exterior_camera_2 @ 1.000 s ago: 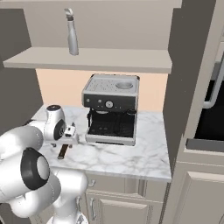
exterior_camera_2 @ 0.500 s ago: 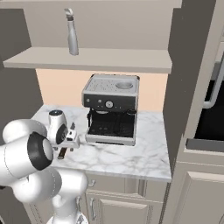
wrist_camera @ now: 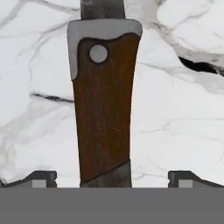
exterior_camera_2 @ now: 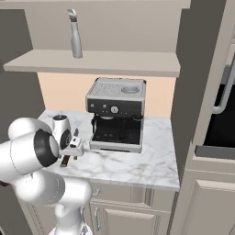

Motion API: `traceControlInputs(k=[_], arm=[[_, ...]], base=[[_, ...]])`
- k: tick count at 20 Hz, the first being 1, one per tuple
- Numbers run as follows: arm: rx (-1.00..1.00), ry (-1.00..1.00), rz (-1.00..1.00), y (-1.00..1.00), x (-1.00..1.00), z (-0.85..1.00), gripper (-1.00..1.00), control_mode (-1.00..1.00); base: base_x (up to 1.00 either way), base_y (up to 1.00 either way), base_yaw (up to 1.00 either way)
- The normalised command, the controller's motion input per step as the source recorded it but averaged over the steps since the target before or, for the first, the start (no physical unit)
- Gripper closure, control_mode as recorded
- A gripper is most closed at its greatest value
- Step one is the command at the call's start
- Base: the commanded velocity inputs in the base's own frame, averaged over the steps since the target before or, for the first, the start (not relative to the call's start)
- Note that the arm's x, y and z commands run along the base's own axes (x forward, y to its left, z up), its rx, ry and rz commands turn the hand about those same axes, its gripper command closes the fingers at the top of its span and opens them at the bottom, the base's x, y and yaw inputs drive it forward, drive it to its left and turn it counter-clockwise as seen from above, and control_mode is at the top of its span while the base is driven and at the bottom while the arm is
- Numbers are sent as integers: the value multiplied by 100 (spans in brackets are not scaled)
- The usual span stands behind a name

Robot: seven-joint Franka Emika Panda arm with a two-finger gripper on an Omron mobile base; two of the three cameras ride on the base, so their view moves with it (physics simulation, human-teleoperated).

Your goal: Move the cutting board and knife to the sink. Then move spray from the cabinet to the counter.

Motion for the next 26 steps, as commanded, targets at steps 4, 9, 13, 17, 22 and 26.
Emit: traceControlInputs(k=[4,9,13,17,22,26], arm=[[0,2,0,2,-1,-34,100,-100],[0,-1,0,0,-16,-40,100,-100],[1,-4,0,0,-22,-40,100,-100],[3,-8,0,2,-29,-34,100,-100],[7,-3,0,5,-19,-16,100,-100],[9,0,0,8,-16,-7,100,-100]], base=[[0,0,0],[0,0,0],[0,0,0],[0,0,0],[0,0,0],[0,0,0]])
